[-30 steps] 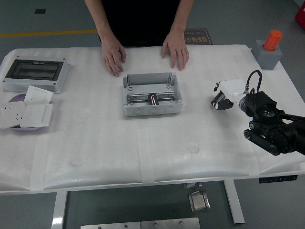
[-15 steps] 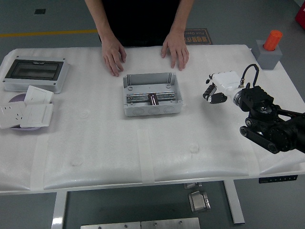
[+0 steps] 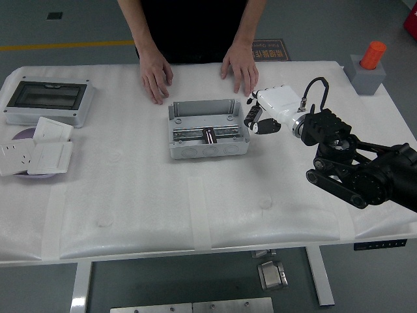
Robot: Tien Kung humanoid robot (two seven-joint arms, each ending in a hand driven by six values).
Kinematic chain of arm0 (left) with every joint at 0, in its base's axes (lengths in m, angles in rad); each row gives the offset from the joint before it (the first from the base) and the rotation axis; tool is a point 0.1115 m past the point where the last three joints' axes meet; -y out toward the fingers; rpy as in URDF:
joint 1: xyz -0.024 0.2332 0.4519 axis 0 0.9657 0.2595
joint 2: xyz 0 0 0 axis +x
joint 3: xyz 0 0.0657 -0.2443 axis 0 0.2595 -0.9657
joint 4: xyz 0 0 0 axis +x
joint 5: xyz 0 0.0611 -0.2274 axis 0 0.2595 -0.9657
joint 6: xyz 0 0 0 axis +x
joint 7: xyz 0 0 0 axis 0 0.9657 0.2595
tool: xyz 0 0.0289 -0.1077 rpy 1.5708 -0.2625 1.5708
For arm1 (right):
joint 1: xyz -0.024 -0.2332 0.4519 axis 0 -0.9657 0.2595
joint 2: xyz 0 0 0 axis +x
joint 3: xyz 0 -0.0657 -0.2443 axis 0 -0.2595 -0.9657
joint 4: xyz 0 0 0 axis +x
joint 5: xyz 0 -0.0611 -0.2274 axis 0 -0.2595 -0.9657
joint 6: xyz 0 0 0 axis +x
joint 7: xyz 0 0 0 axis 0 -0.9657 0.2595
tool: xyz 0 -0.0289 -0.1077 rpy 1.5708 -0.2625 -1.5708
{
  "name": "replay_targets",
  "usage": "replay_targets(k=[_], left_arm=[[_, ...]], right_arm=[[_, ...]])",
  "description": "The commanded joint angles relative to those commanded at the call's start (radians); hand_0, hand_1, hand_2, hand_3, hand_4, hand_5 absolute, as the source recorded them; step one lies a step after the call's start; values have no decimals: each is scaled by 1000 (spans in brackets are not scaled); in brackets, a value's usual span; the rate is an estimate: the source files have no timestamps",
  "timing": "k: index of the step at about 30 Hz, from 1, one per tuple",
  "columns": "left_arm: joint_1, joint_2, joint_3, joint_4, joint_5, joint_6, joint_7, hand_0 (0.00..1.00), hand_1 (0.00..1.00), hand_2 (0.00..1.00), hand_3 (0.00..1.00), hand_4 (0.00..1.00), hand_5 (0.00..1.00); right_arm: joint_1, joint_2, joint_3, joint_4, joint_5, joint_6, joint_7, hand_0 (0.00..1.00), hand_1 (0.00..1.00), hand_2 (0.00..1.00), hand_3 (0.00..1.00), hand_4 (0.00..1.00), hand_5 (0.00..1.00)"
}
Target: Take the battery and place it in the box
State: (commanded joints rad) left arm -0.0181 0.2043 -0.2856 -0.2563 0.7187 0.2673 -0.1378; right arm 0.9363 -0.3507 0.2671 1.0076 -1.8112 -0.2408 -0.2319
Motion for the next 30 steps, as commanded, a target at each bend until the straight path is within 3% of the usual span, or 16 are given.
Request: replay_targets(k=[5, 12, 20, 21, 26, 27, 30], left_arm=[[0, 1, 1, 0, 0, -1, 1, 589, 620, 577, 728, 634, 287], [-2, 2, 9, 1, -2, -3, 4, 589, 620, 577, 729, 637, 284], [-4, 2, 13, 1, 2, -6, 9, 589, 620, 579, 732, 638, 283], [-4, 2, 13, 1, 2, -6, 9, 589, 620, 580, 735, 642, 281], [-5, 2, 14, 1, 4, -7, 10, 589, 620, 580, 735, 642, 281], [-5, 2, 14, 1, 4, -7, 10, 590, 620, 581, 739, 652, 286], [-4, 2, 15, 1, 3, -8, 10, 590, 620, 581, 739, 652, 286]], right_arm=[[13, 39, -6, 8, 13, -2, 1, 607, 515, 647, 719, 615, 338], [29, 100, -25, -36, 47, 2, 13, 605, 516, 647, 719, 614, 340], [30, 120, -34, -83, 60, 16, 30, 607, 525, 668, 725, 619, 347], [30, 121, -35, -84, 60, 17, 31, 734, 723, 809, 854, 898, 528], [30, 128, -36, -86, 51, 22, 29, 734, 723, 809, 854, 898, 528], [30, 129, -36, -86, 49, 24, 28, 816, 797, 848, 886, 960, 573], [30, 130, -35, -83, 44, 28, 27, 816, 797, 848, 886, 960, 573]])
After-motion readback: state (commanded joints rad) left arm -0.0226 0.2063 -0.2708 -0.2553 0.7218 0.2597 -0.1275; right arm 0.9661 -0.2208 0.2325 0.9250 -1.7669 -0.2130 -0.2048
